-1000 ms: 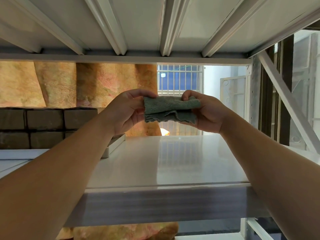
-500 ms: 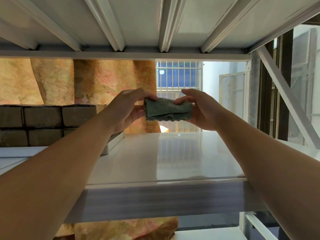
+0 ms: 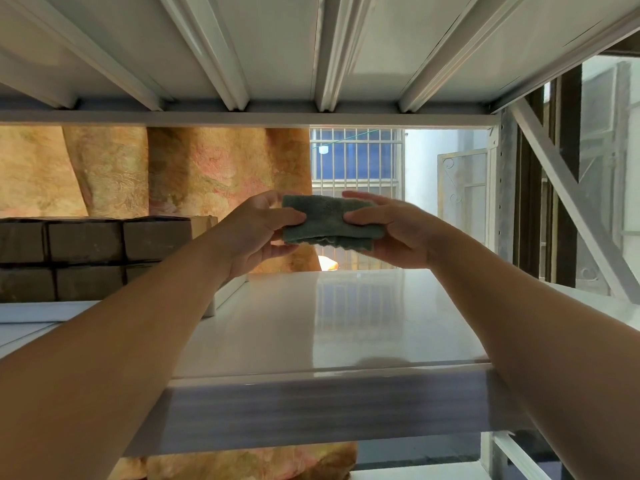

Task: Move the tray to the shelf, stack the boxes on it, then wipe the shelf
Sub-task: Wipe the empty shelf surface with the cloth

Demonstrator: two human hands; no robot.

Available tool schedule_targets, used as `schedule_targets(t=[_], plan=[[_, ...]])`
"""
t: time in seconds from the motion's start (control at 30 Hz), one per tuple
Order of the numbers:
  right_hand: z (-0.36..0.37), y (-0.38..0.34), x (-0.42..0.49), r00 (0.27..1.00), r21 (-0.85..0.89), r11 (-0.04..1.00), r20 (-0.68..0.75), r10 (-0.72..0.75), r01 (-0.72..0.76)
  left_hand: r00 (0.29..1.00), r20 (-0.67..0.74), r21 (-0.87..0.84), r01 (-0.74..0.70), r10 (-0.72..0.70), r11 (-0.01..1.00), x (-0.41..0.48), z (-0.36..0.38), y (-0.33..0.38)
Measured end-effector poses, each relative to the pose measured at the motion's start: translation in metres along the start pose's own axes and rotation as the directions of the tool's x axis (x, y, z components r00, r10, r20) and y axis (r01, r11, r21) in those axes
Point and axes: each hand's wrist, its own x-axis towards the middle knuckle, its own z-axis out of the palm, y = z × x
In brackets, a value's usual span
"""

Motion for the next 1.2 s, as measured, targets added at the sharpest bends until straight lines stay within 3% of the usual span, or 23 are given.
schedule_targets(t=[0.1,0.17,0.47,0.67,0.93,1.07,1.2], plan=[[0.000,0.006,0.000,0.986,-0.160,0.973,-0.032,0.162,-0.165,0.998,-0.057,0.107,-0.029,0.035,0.994,0.000,0.000,-0.002],[-0.002,0.006,0.001,0.979,-0.209,0.962,-0.144,0.145,-0.174,0.994,-0.103,0.122,-0.029,0.042,0.992,0.001,-0.001,-0.003],[0.000,0.002,0.000,0.955,0.049,0.991,-0.265,0.133,-0.125,0.993,-0.110,0.024,-0.042,0.044,0.999,0.001,0.000,-0.002],[0.007,0.005,0.000,0.938,-0.008,0.995,-0.334,0.090,-0.099,0.992,-0.128,0.064,-0.004,0.012,0.998,-0.001,-0.002,-0.002],[0.037,-0.008,0.035,0.867,-0.168,0.936,-0.453,0.206,-0.310,0.941,-0.318,0.037,0.132,-0.114,0.991,-0.009,-0.016,0.011],[0.063,-0.007,0.078,0.883,-0.390,0.853,-0.442,0.157,-0.346,0.913,-0.407,0.379,0.192,-0.023,0.905,-0.021,-0.037,0.009],[0.086,0.007,0.126,0.871,-0.592,0.648,-0.412,0.267,-0.478,0.915,-0.381,0.652,0.166,0.130,0.740,-0.022,-0.050,-0.006]])
